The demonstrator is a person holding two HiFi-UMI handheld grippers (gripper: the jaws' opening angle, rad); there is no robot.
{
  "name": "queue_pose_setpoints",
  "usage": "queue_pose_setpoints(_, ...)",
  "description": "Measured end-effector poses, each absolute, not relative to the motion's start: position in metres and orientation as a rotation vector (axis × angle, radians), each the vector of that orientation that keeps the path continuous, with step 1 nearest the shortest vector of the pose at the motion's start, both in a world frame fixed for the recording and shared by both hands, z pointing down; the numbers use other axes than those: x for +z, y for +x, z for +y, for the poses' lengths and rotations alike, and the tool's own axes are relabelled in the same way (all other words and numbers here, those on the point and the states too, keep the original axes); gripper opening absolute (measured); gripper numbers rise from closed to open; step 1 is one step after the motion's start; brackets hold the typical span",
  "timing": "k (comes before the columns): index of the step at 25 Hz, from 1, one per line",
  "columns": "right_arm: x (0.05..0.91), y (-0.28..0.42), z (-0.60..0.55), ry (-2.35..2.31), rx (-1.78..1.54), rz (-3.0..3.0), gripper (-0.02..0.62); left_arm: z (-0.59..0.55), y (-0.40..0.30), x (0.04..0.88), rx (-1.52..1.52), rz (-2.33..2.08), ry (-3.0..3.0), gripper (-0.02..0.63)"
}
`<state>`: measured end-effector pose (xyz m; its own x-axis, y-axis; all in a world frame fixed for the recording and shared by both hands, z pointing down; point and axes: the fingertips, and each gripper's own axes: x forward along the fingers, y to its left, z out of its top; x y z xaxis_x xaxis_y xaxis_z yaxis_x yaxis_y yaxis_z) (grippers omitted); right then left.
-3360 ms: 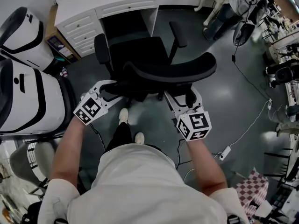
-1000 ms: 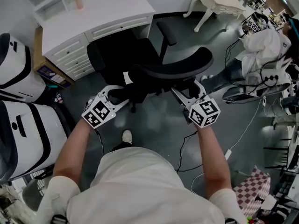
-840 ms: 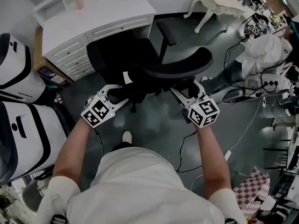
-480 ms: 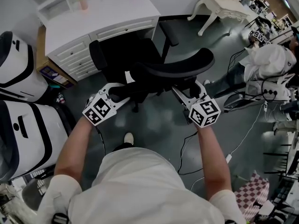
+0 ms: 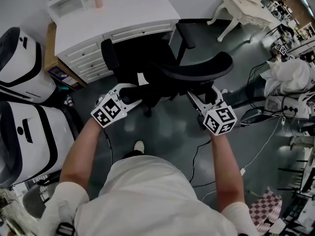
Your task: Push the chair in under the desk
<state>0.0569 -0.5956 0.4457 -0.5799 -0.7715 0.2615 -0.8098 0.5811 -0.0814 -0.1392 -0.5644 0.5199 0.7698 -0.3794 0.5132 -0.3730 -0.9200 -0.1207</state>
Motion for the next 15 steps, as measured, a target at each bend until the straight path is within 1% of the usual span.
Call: queue_pose_setpoints(15, 0.446, 0.033, -0.623, 1.352, 0.291, -2.596, 0.325, -0.597, -0.164, 0.522, -0.873, 0.652, -2.928, 0.187)
